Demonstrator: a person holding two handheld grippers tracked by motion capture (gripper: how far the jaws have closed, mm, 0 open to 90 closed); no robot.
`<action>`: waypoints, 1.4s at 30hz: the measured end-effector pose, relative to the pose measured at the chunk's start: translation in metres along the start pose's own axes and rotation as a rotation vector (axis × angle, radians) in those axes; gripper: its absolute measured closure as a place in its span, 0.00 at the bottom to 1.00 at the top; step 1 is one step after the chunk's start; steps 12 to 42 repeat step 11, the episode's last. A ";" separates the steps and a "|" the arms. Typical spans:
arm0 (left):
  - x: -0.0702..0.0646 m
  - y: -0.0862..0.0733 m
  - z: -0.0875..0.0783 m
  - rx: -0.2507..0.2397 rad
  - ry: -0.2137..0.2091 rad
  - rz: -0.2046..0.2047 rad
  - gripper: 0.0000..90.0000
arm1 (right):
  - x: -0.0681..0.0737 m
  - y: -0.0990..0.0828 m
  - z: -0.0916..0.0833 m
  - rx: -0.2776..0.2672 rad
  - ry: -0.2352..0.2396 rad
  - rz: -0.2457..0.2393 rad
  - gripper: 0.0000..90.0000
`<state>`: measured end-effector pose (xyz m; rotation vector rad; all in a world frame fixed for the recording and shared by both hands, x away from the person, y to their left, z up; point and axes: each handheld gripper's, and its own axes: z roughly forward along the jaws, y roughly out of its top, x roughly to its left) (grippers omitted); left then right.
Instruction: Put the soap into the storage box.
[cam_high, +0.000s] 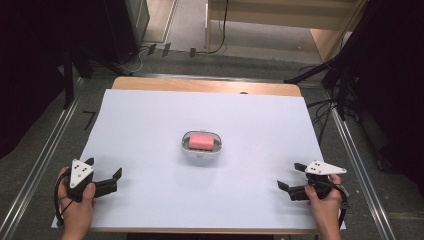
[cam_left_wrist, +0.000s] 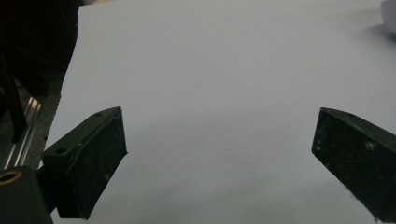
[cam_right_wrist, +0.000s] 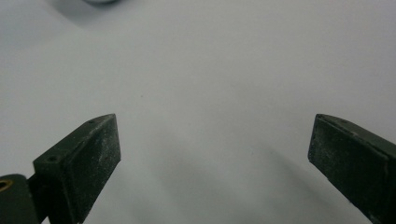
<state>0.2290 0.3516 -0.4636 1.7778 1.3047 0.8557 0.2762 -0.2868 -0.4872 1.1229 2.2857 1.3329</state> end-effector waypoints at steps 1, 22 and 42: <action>0.000 0.000 0.000 0.003 0.000 0.000 0.04 | 0.000 -0.001 -0.002 -0.023 -0.005 0.005 0.03; 0.001 0.000 0.000 0.001 -0.005 -0.002 0.04 | -0.002 -0.004 -0.006 -0.071 -0.038 0.040 0.03; 0.001 0.000 0.000 0.001 -0.005 -0.002 0.04 | -0.002 -0.004 -0.006 -0.071 -0.038 0.040 0.03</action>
